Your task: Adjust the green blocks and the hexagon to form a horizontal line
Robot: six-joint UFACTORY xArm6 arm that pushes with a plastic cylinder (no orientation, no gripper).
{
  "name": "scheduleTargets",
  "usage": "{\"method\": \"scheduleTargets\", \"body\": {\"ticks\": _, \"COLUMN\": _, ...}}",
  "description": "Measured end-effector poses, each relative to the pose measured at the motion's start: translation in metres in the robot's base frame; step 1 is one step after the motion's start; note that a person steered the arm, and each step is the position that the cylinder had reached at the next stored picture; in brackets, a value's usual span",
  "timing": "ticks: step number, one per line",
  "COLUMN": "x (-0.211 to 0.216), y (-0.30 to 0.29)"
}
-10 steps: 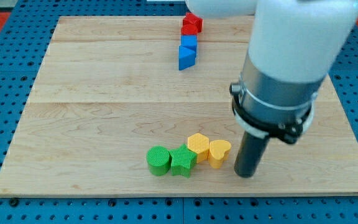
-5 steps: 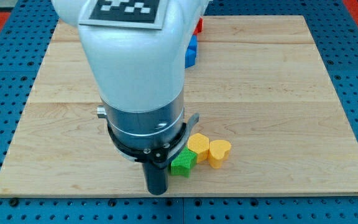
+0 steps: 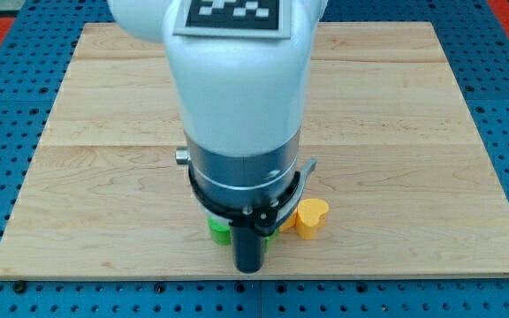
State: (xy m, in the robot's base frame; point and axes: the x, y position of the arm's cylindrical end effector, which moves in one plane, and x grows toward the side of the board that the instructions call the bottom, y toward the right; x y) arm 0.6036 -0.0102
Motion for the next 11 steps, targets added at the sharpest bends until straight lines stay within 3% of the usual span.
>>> {"method": "scheduleTargets", "body": {"ticks": 3, "x": -0.006, "y": 0.005}}
{"method": "scheduleTargets", "body": {"ticks": 5, "x": 0.007, "y": -0.028}}
{"method": "scheduleTargets", "body": {"ticks": 7, "x": -0.020, "y": -0.035}}
{"method": "scheduleTargets", "body": {"ticks": 8, "x": 0.003, "y": -0.028}}
{"method": "scheduleTargets", "body": {"ticks": 9, "x": 0.015, "y": -0.008}}
{"method": "scheduleTargets", "body": {"ticks": 11, "x": -0.007, "y": 0.148}}
